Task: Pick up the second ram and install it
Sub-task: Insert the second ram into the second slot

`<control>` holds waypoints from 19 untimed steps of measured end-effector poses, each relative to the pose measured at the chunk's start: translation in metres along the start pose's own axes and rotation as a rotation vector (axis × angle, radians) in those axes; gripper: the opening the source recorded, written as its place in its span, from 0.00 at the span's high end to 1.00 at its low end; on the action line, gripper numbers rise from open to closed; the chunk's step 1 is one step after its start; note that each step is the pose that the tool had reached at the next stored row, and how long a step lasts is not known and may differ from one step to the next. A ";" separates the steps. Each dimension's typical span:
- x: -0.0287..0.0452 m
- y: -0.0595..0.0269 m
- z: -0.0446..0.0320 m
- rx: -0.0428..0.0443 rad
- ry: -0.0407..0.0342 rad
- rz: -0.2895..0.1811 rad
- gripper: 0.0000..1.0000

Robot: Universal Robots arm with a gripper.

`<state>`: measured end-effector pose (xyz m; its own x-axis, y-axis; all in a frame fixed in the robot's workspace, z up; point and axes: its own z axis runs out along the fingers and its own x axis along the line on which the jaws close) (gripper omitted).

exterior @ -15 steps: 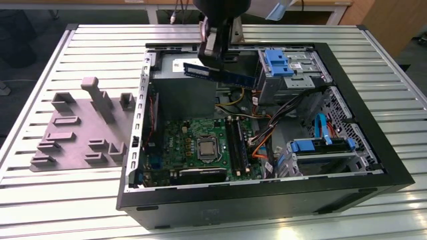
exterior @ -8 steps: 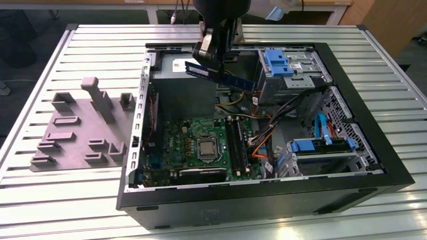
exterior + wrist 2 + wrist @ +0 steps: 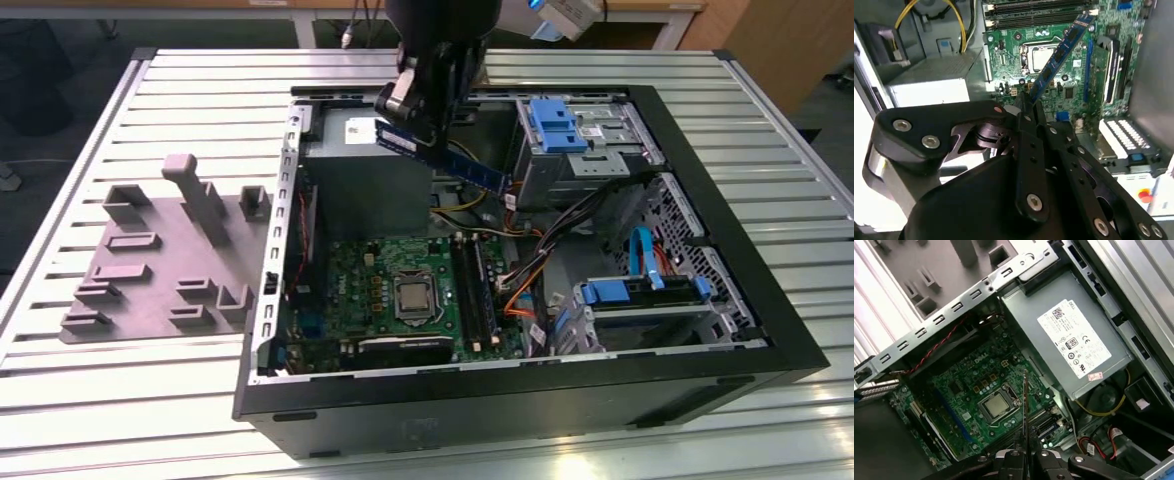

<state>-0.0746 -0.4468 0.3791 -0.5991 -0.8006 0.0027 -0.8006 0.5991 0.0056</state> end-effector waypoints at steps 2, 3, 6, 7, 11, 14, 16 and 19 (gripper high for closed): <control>0.0000 0.0000 0.0006 -0.0001 -0.0002 0.037 0.86; 0.0000 0.0000 0.0009 -0.0001 -0.0003 0.055 0.86; 0.0000 0.0000 0.0018 -0.0003 -0.0006 0.109 0.86; 0.0000 0.0000 0.0021 -0.0003 -0.0007 0.127 0.86; 0.0000 0.0000 0.0033 -0.0006 -0.0012 0.201 0.86; 0.0000 0.0000 0.0042 -0.0007 -0.0014 0.254 0.86; 0.0000 0.0000 0.0047 -0.0008 -0.0016 0.291 0.86; 0.0000 0.0000 0.0054 -0.0010 -0.0019 0.346 0.86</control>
<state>-0.0746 -0.4468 0.3737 -0.8352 -0.5500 0.0027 -0.5500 0.8352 0.0057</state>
